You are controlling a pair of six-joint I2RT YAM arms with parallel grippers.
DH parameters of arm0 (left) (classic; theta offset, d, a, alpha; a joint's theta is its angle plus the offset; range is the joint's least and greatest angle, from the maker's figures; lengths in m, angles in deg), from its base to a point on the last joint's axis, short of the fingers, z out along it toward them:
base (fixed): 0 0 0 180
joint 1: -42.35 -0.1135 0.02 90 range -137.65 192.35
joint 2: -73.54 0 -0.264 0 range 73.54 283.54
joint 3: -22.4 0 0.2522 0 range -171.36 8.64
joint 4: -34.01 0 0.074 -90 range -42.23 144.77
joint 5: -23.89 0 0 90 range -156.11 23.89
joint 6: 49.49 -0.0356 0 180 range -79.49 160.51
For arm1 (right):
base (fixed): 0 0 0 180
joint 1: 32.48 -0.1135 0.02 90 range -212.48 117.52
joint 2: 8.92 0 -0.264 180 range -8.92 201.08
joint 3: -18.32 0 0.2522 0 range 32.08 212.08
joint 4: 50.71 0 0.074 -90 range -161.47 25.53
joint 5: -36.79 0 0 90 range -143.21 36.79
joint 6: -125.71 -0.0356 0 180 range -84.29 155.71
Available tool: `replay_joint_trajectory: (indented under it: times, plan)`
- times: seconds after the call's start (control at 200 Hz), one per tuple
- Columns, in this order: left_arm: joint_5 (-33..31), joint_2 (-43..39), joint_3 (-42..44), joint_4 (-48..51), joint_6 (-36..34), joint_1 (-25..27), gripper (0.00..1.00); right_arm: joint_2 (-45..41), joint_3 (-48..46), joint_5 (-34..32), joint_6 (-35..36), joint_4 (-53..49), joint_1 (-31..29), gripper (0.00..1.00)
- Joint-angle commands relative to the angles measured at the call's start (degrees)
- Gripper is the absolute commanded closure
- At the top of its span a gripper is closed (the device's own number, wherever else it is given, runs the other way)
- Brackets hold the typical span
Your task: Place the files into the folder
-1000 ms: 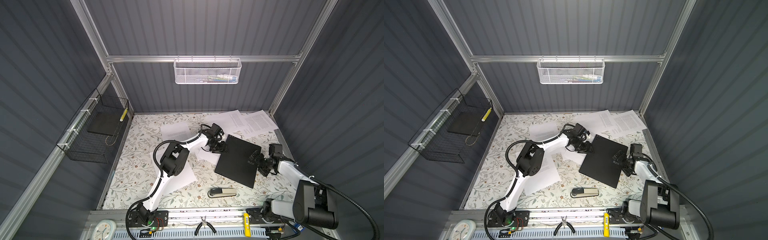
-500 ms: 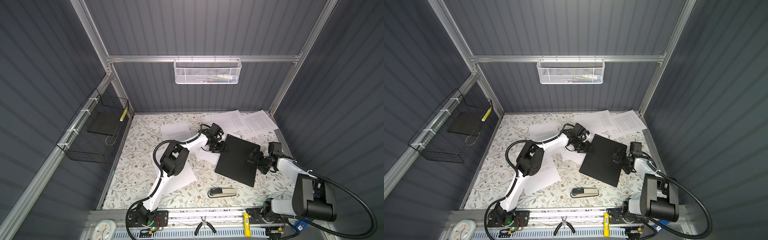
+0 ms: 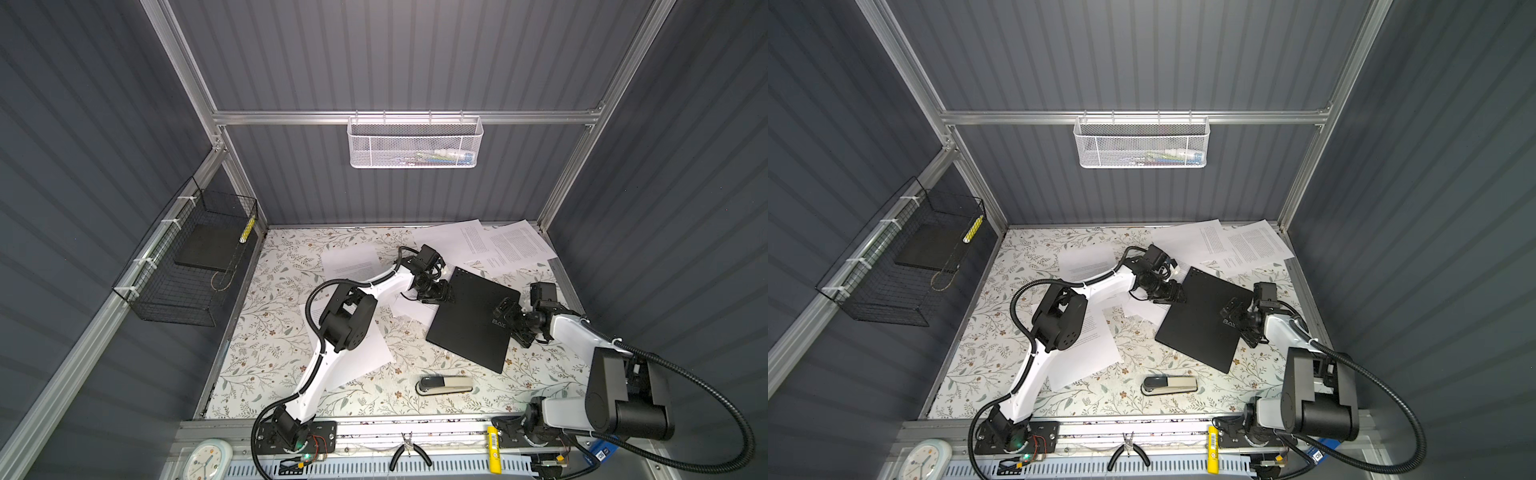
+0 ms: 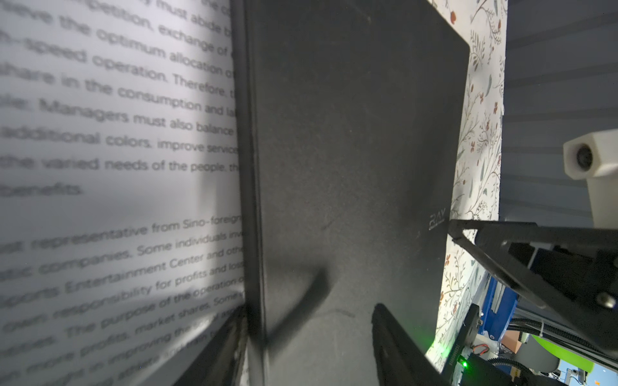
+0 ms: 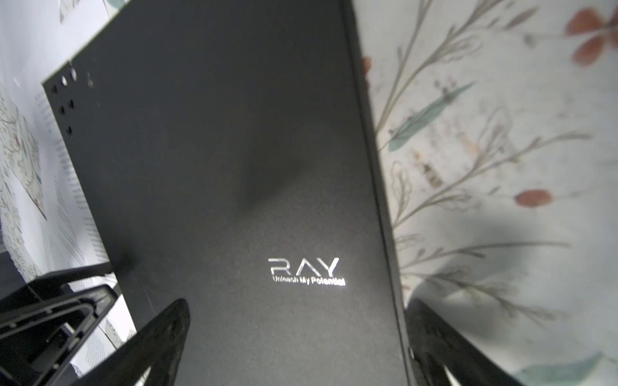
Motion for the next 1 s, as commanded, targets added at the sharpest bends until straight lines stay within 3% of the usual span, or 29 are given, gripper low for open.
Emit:
replay_joint_trajectory:
  times: [0.0,0.435,0.625,0.68,0.755,0.996]
  plan:
    - [2.08,3.76,-0.27,0.96,-1.17,1.86,0.40,-1.51,3.13,5.70,1.43,-0.43,-2.50,0.01]
    - [2.10,3.07,1.13,0.48,-1.25,2.32,0.39,-7.84,8.33,7.00,8.28,-2.46,-6.41,0.01]
    - [1.92,2.88,1.13,0.60,-1.61,2.28,0.38,-8.83,9.65,0.57,10.31,-7.28,-8.64,0.01]
    - [2.18,2.97,1.04,0.61,-1.61,2.26,0.37,-9.54,9.13,2.10,10.23,-5.00,-9.57,0.01]
    - [2.31,2.98,1.04,0.64,-1.52,2.24,0.37,-10.93,7.65,9.10,8.11,2.18,-10.87,0.01]
    - [2.87,1.68,0.79,0.89,-1.51,2.09,0.31,-11.29,11.80,9.93,9.42,4.25,-16.19,0.01]
